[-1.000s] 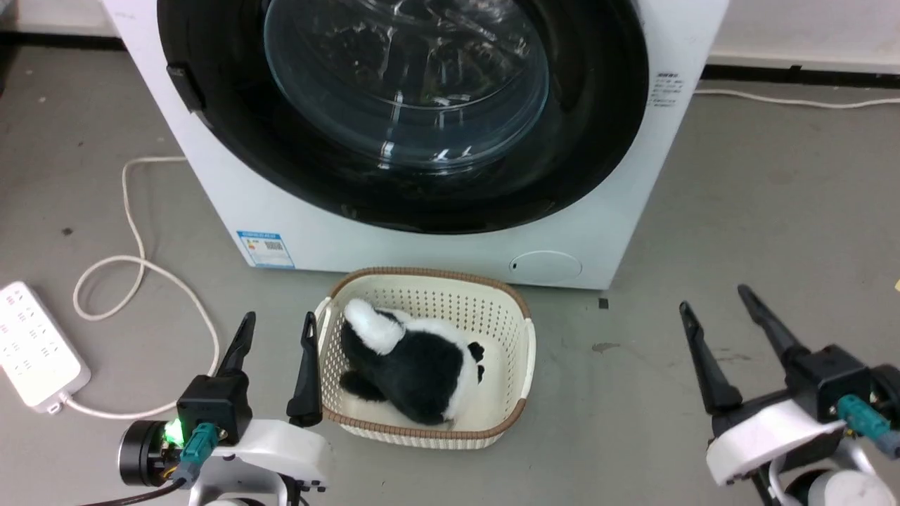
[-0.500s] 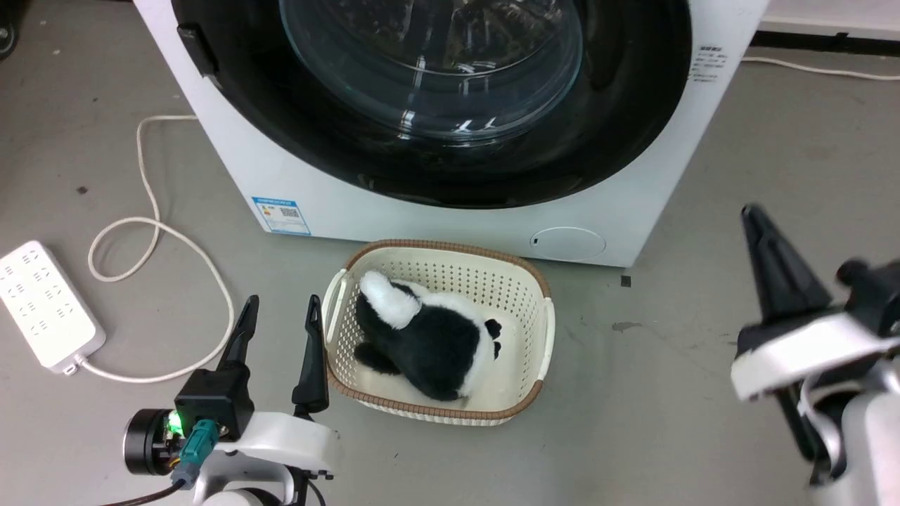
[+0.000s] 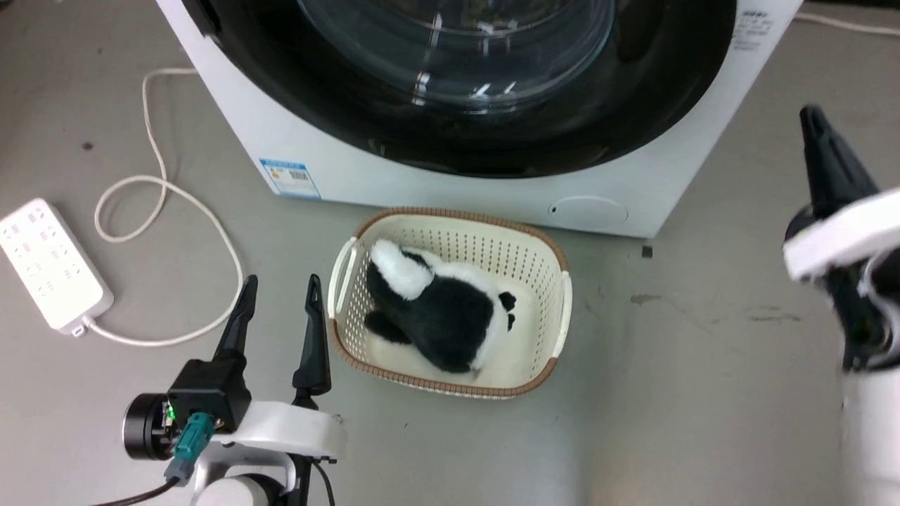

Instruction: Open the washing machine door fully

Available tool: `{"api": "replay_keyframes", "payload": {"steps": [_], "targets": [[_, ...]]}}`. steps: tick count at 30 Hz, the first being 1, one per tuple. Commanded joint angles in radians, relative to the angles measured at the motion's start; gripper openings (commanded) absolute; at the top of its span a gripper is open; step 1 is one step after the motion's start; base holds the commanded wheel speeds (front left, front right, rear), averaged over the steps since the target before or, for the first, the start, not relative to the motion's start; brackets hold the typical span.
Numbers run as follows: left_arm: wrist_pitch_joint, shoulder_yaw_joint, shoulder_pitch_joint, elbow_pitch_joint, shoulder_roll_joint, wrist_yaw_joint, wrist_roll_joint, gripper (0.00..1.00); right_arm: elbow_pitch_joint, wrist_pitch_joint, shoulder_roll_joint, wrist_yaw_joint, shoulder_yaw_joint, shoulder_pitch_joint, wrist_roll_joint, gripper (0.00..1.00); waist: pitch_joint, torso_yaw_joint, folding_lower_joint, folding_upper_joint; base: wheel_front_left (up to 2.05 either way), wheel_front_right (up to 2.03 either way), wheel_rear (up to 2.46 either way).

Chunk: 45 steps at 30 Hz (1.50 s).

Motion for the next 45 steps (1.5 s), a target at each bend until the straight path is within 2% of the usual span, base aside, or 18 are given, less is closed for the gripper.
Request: {"api": "replay_keyframes", "payload": {"steps": [1, 13, 26, 33, 38, 45], "targets": [[-0.012, -0.006, -0.025, -0.008, 0.001, 0.007, -0.005, 1.0, 0.02, 0.022, 0.001, -0.001, -0.013, -0.049, 0.026, 0.0, 0.015, 0.006, -0.0001, 0.0, 0.0, 0.0, 0.0], [-0.037, -0.031, -0.055, -0.023, 0.001, 0.019, -0.025, 1.0, 0.214, 0.237, 0.007, -0.001, -0.136, -0.329, 0.139, 0.0, 0.1, 0.047, -0.0001, 0.0, 0.0, 0.0, 0.0], [-0.064, -0.046, -0.075, -0.038, 0.001, 0.025, -0.038, 1.0, 0.396, 0.424, -0.028, -0.001, -0.29, -0.595, 0.138, 0.0, 0.178, 0.099, -0.0001, 0.0, 0.0, 0.0, 0.0], [-0.079, -0.067, -0.09, -0.046, 0.001, 0.039, -0.051, 1.0, 0.461, 0.544, -0.018, -0.001, -0.362, -0.718, 0.146, 0.0, 0.212, 0.116, -0.0001, 0.0, 0.0, 0.0, 0.0], [-0.089, -0.055, -0.105, -0.054, 0.001, 0.044, -0.054, 1.0, 0.476, 0.64, -0.008, -0.001, -0.407, -0.749, 0.155, 0.0, 0.216, 0.129, -0.0001, 0.0, 0.0, 0.0, 0.0], [-0.104, -0.049, -0.097, -0.052, 0.001, 0.045, -0.064, 1.0, 0.444, 0.787, 0.021, -0.001, -0.454, -0.688, 0.181, 0.0, 0.181, 0.127, -0.0001, 0.0, 0.0, 0.0, 0.0]]}}
